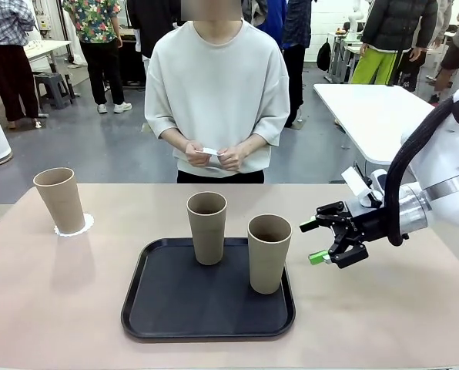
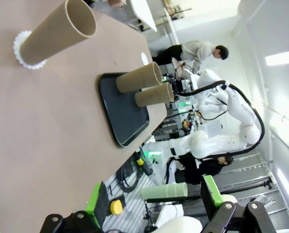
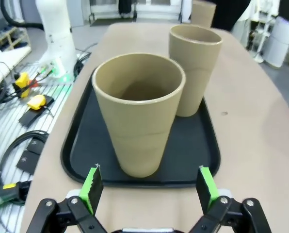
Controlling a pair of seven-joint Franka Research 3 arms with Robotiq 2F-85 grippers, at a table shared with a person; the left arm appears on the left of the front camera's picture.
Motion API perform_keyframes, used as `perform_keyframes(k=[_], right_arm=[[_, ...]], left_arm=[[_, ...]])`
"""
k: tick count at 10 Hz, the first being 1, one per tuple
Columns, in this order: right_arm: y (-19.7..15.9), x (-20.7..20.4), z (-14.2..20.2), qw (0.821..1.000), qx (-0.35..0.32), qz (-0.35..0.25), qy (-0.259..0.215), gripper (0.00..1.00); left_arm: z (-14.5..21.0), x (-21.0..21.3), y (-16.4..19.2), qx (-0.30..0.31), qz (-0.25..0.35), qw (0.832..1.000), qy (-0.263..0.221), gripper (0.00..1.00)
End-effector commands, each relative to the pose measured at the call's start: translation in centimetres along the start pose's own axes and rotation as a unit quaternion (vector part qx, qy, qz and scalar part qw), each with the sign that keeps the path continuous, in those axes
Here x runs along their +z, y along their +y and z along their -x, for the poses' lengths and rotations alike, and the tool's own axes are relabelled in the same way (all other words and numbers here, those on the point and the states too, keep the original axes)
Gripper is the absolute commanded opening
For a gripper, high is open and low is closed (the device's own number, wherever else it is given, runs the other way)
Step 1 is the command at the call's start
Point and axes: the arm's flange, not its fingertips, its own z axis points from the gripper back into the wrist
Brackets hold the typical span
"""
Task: Place coasters on the table and set cups on them.
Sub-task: Take one Reusable plastic cup from the Flat Tray and place it on a coaster set by the human.
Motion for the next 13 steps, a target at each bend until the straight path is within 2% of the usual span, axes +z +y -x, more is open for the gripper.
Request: perform_keyframes(k=[1, 7, 11, 13], right_arm=[[1.4, -1.5, 1.0, 1.0, 0.013, 0.021, -0.009, 1.0], [1.5, -3.4, 0.8, 1.0, 0.012, -0.007, -0.022, 1.0], [1.2, -4.2, 0.5, 0.999, 0.013, 0.007, -0.048, 1.0], [1.0, -4.7, 0.7, 0.998, 0.003, -0.011, -0.065, 1.0]], left_arm=[[-0.1, 0.1, -0.3, 0.002, -0.001, 1.0, -0.005, 1.0], [-0.1, 0.1, -0.3, 0.002, -0.001, 1.0, -0.005, 1.0], [-0.1, 0.1, -0.3, 0.002, -0.001, 1.0, -0.005, 1.0], [-0.1, 0.1, -0.3, 0.002, -0.001, 1.0, -0.005, 1.0]])
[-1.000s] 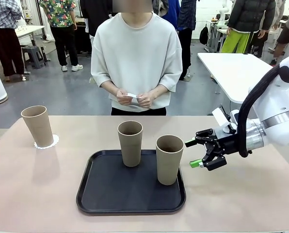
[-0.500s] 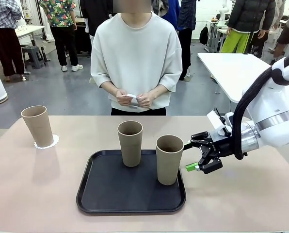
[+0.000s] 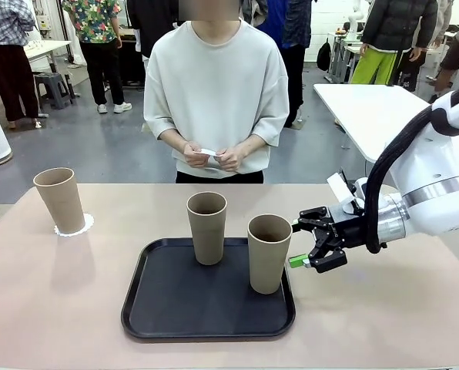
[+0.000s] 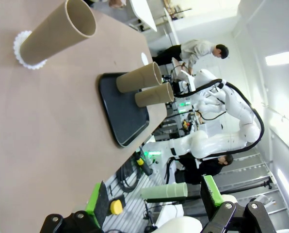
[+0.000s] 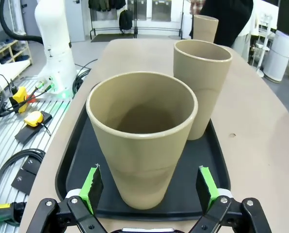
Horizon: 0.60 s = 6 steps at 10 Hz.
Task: Place coasters on the table and set cups on them.
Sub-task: Take one Reusable plastic cup from the Flat Tray and place it on a coaster set by the human.
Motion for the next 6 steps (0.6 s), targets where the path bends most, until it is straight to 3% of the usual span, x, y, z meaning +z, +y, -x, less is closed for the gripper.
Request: perform_keyframes(k=[1, 6], right_arm=[[0.42, -0.84, 0.99, 1.0, -0.001, -0.011, -0.024, 1.0], [0.5, -1.44, 1.7, 0.998, -0.02, -0.032, -0.051, 1.0]], left_arm=[[-0.08, 0.13, -0.25, 0.002, -0.001, 1.0, -0.005, 1.0], [-0.08, 0.13, -0.25, 0.002, -0.001, 1.0, -0.005, 1.0]])
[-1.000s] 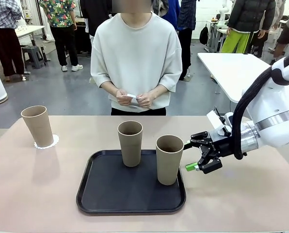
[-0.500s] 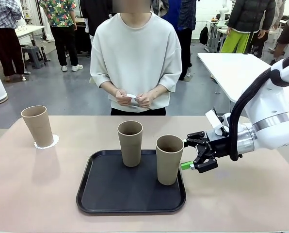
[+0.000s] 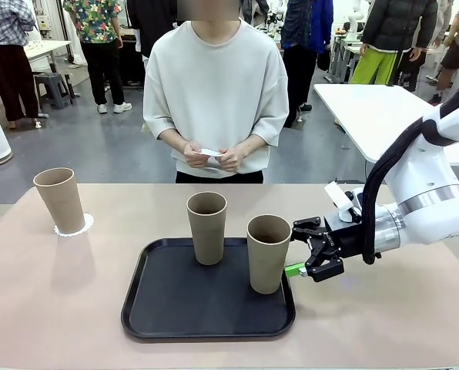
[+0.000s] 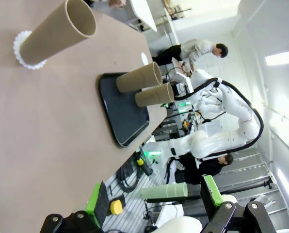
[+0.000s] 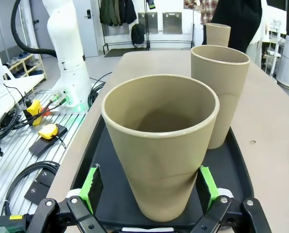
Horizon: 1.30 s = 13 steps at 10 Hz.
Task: Place coasters on the table and set cups on them.
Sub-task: Take one Reusable plastic cup from the Flat Tray and place it on a coaster set by the human.
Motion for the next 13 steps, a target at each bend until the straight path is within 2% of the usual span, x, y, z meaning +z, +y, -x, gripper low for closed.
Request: perform_keyframes(k=[1, 7, 13], right_arm=[[-0.4, -0.2, 0.5, 1.0, 0.007, 0.001, -0.015, 1.0], [-1.8, -1.2, 1.3, 0.999, 0.012, 0.025, -0.015, 1.0], [-2.3, -3.0, 1.5, 1.0, 0.009, 0.009, -0.015, 1.0]], left_arm=[[-0.1, 0.1, -0.3, 0.002, -0.001, 1.0, -0.005, 1.0], [-0.1, 0.1, -0.3, 0.002, -0.001, 1.0, -0.005, 1.0], [-0.1, 0.1, -0.3, 0.002, -0.001, 1.0, -0.005, 1.0]])
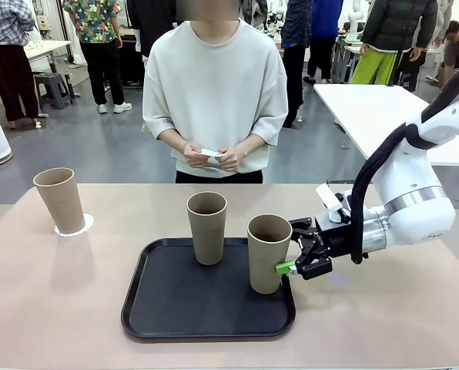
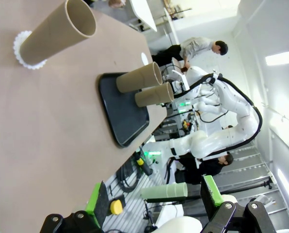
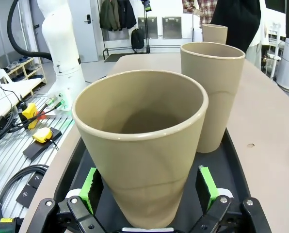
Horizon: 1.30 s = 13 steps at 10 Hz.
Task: Place coasters on the table and set cups on them.
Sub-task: Take one Reusable plastic cup from the Flat Tray and place it on a coaster set by the human.
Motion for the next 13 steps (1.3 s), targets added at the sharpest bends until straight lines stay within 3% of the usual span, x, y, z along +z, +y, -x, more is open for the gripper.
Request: perform_keyframes(k=[1, 4, 5, 6, 7, 10, 11, 13], right_arm=[[-0.5, -1.4, 0.4, 1.0, 0.012, 0.01, -0.002, 1.0], [-0.8, -2.3, 0.9, 1.0, 0.025, 0.004, -0.005, 1.0], [-0.9, -2.3, 1.1, 0.999, 0.04, 0.0, -0.014, 0.59], [-0.9, -2.3, 1.3, 0.999, 0.041, -0.008, -0.017, 0.44], [-0.8, -2.3, 1.2, 0.999, 0.041, -0.009, -0.018, 0.03], [-0.8, -1.9, 1.0, 0.999, 0.021, -0.011, -0.027, 0.0], [-0.2, -0.8, -0.3, 0.999, -0.04, -0.002, -0.034, 0.0], [1.4, 3.8, -6.7, 0.996, -0.074, 0.018, -0.041, 0.0]], left_arm=[[-0.1, 0.1, -0.2, 0.002, -0.001, 1.0, -0.005, 1.0], [-0.1, 0.1, -0.2, 0.002, -0.001, 1.0, -0.005, 1.0], [-0.1, 0.1, -0.2, 0.002, -0.001, 1.0, -0.005, 1.0], [-0.1, 0.1, -0.2, 0.002, -0.001, 1.0, -0.005, 1.0], [-0.1, 0.1, -0.2, 0.002, -0.001, 1.0, -0.005, 1.0], [-0.1, 0.1, -0.2, 0.002, -0.001, 1.0, -0.005, 1.0], [-0.1, 0.1, -0.2, 0.002, -0.001, 1.0, -0.005, 1.0], [-0.1, 0.1, -0.2, 0.002, -0.001, 1.0, -0.005, 1.0]])
